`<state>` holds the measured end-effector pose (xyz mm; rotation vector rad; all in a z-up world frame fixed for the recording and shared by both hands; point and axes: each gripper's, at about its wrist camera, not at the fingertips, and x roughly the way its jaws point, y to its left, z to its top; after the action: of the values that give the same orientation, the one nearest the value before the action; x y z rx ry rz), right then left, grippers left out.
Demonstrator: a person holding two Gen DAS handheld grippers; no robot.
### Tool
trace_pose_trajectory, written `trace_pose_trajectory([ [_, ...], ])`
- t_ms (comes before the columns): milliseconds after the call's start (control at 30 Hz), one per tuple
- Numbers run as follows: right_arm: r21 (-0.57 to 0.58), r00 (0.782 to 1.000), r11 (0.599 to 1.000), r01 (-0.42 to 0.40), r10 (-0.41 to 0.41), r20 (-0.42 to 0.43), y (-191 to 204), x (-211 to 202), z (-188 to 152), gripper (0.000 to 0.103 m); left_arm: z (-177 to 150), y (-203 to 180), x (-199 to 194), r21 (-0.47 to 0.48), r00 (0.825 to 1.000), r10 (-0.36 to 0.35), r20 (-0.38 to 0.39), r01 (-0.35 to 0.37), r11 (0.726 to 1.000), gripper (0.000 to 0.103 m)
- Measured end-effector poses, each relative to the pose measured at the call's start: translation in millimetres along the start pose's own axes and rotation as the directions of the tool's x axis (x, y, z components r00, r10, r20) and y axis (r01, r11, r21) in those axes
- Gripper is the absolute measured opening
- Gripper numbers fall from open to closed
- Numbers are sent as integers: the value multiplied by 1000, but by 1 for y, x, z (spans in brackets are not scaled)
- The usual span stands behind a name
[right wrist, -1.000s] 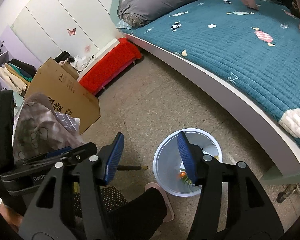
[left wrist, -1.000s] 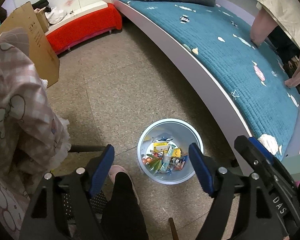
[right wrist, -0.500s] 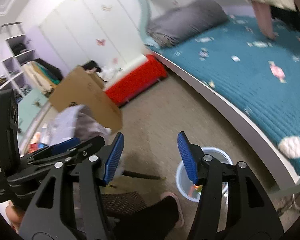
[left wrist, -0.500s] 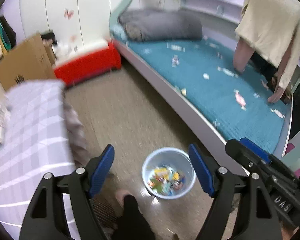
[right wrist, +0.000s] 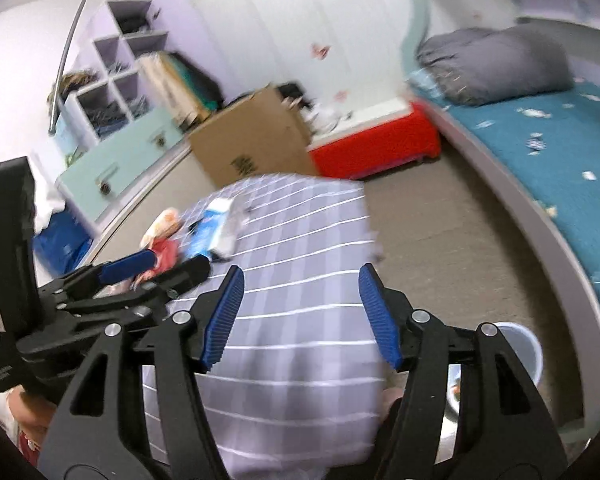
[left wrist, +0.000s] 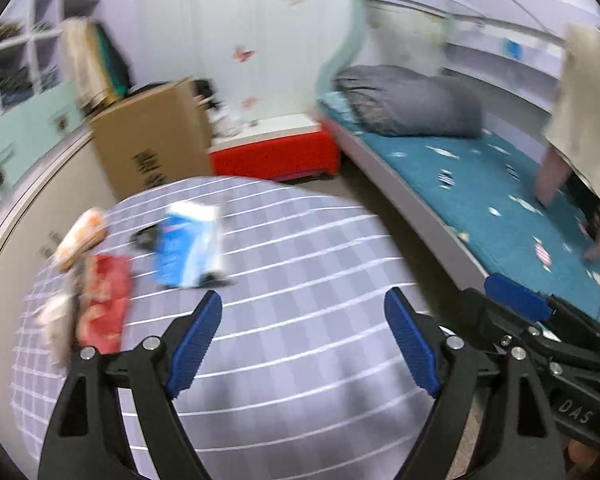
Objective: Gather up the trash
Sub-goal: 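Open the right tool to drop the white bottle into the bucket, then grasp the blue-white box with the right tool while the left grasps the black wrapper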
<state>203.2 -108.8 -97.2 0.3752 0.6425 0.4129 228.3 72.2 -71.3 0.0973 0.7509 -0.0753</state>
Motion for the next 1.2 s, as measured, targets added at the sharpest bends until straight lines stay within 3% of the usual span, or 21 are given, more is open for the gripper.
trace_pose_trajectory([
  [167,-34,994,997,-63,60,-92,55,62,5,59,8,84,-5,-81,991,133,-16,-133,988,82],
  [400,-51,981,997,-58,48,-187,93,136,20,59,25,157,11,-145,986,154,-61,-161,976,83],
  [600,-32,972,999,-22,14,-236,102,191,35,59,36,170,37,-178,987,123,-99,-139,974,83],
  [767,-14,958,1000,-28,23,-287,97,222,41,37,47,164,61,-160,985,120,-121,-139,977,83],
  [800,-16,958,999,-33,28,-287,95,224,42,25,48,162,64,-156,985,121,-121,-139,978,83],
  [1200,2,982,1000,-14,14,-187,41,200,72,22,63,138,121,-173,976,110,-186,-143,975,83],
])
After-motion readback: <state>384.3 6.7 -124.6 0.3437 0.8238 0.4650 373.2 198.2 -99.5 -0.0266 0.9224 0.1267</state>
